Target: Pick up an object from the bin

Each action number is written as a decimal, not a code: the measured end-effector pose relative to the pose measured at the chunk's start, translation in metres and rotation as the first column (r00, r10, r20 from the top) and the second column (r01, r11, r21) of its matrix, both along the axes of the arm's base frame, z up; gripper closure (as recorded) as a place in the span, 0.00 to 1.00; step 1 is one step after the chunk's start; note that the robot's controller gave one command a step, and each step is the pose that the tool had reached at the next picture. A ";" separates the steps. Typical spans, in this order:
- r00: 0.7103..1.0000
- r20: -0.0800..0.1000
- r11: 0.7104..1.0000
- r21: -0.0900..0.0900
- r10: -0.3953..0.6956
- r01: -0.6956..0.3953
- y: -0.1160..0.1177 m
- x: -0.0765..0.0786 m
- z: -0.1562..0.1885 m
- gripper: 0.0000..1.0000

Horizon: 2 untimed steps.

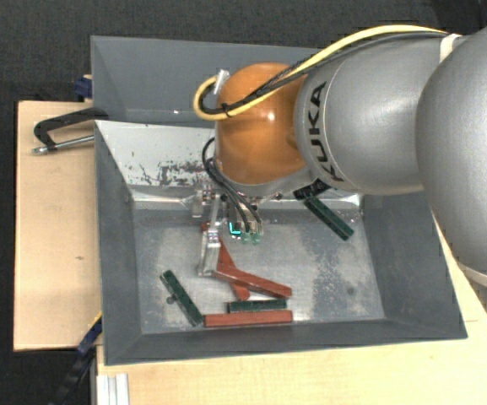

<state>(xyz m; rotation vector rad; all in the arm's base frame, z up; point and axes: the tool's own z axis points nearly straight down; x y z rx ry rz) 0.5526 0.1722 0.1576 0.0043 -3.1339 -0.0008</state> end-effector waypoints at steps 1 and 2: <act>1.000 0.008 1.000 0.002 -0.002 0.002 -0.001 0.002 0.005 0.00; 0.998 0.015 0.998 0.003 0.057 -0.058 -0.029 0.011 -0.033 0.00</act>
Offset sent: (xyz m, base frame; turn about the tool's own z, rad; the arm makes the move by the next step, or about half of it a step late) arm 0.0146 -0.0578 -0.0701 -0.0952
